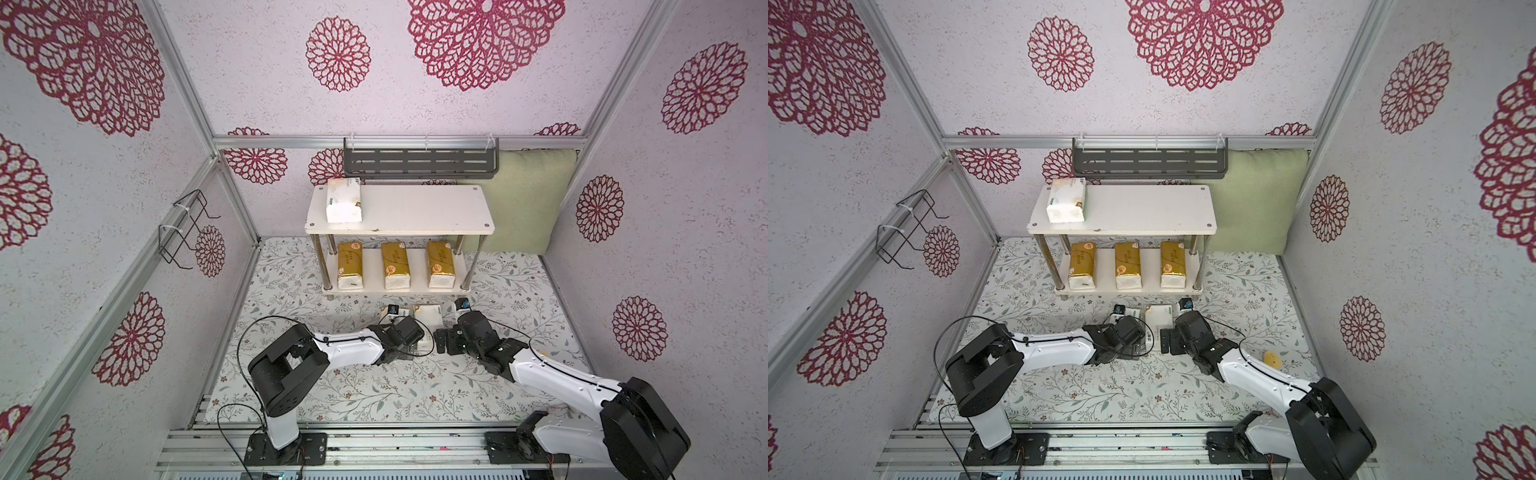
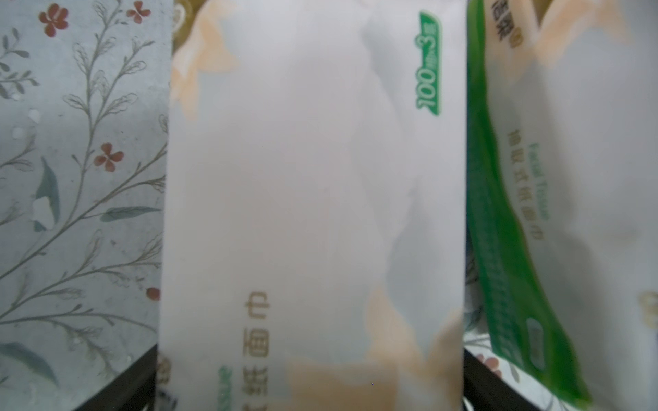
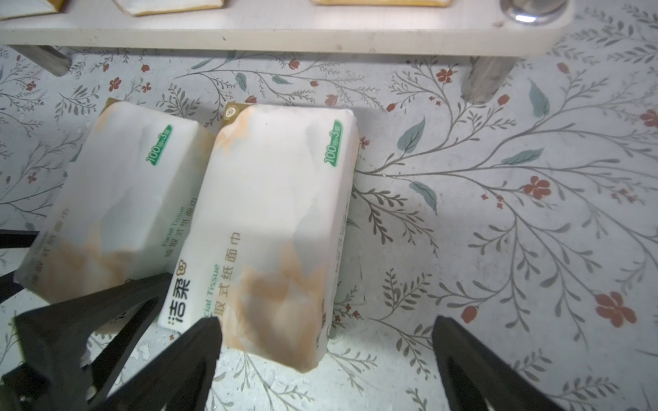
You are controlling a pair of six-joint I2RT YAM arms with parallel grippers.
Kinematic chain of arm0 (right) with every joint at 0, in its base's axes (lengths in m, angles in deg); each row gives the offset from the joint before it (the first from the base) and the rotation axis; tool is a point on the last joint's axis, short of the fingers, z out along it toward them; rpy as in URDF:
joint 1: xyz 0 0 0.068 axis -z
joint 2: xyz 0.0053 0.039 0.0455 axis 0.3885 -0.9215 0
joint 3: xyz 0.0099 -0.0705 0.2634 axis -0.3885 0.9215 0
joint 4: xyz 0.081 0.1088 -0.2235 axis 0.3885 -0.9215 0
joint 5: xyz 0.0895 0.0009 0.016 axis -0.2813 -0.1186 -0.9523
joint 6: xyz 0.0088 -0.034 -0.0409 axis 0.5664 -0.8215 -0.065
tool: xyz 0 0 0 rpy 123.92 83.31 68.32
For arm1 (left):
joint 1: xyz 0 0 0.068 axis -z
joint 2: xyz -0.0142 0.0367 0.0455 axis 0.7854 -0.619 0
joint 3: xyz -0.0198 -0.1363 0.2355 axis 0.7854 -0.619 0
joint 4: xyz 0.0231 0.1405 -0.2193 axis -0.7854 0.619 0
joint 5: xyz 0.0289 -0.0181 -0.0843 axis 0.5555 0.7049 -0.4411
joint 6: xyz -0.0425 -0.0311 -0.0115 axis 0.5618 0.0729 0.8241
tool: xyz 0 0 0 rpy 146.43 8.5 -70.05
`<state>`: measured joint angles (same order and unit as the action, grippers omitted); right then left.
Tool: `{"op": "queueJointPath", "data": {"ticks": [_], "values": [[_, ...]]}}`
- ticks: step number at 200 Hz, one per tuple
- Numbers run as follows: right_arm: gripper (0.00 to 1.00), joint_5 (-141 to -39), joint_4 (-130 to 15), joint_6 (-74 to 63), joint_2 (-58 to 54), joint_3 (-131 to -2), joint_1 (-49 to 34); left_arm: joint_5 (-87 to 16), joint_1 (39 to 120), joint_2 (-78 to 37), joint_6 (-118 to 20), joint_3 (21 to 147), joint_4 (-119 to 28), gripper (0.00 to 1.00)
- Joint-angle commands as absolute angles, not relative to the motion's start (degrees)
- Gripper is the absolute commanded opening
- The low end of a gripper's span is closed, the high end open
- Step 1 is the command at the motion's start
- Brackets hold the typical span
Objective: Place the tissue boxes on the shelf by color
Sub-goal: Pick up the box of tissues from the center of the board.
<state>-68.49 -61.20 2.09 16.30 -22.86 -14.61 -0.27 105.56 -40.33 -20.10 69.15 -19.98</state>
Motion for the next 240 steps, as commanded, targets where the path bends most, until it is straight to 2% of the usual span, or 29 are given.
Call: {"op": "queueJointPath", "data": {"ticks": [1, 117, 240], "values": [[0.99, -68.45, -60.66, 1.84, 16.35, -25.44, -14.23, 0.74, 105.94, -38.76, -20.28, 68.07, -18.96, 0.99], [0.99, -66.26, -63.51, 0.87, 17.96, -26.97, -14.23, 1.45, 108.1, -27.43, -21.08, 68.37, -11.4, 0.91], [0.99, -64.14, -66.07, -0.35, 20.43, -27.88, -12.59, -1.74, 108.63, -14.23, -23.29, 73.42, -1.9, 0.88]]}}
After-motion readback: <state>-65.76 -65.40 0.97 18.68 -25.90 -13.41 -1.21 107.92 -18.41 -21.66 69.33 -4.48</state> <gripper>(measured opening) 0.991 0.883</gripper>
